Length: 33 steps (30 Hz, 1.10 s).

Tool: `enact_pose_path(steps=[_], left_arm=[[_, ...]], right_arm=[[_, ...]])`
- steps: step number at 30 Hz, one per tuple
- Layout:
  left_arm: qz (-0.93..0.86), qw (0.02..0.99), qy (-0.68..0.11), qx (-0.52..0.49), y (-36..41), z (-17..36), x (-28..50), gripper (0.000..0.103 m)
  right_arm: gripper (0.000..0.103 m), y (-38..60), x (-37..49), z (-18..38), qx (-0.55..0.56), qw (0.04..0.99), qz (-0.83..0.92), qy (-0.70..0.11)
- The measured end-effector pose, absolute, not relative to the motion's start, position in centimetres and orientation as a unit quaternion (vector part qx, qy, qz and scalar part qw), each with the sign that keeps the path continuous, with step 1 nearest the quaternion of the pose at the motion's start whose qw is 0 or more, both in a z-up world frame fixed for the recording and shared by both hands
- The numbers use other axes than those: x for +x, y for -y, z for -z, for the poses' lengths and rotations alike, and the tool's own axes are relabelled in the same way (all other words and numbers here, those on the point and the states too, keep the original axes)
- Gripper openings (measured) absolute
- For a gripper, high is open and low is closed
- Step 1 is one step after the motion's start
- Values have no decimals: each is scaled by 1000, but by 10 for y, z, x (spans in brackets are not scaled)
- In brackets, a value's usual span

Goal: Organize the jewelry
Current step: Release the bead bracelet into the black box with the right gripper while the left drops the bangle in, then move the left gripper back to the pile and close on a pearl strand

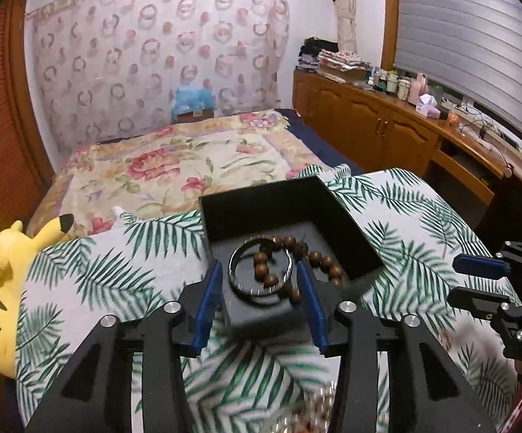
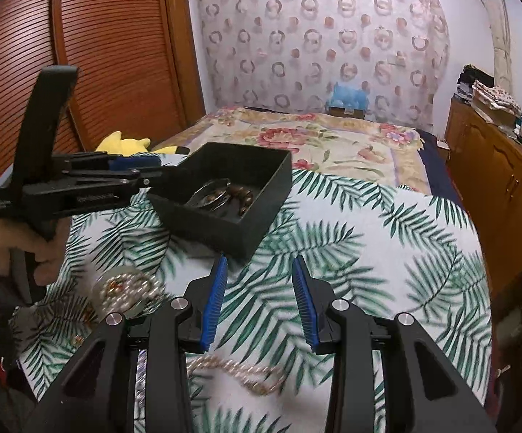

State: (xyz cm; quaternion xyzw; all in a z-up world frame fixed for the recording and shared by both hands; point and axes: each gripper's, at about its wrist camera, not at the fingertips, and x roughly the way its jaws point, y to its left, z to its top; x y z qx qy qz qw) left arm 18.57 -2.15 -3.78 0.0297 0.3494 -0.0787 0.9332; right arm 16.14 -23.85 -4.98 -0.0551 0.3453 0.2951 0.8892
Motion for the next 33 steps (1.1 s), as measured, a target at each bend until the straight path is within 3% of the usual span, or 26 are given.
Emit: enact_pose_path(steps=[6,10,12,21,23,33], left_arm=[[83,936,-341,26,12,34,148,73],[86,934,-346,27,8,41,126,80],[84,932,-351,29,8,47,117,88],[95,922,-375,15,9,72,87,90],[95,921,-378,13,10,77,84,91],[100,913,-395,11,12,91,79,91]], right_arm=[[40,233,132,58,-60,887,-305,-341],[40,235,124,67,-81,886,-294,-349],[40,239,123,73,-88,885,-287,-357],[39,274,127,89,-84,880,-264,-386],[33,278,129,91,-84,879,-259,-392],[26,262,144,102,-109,869,-252,-412]])
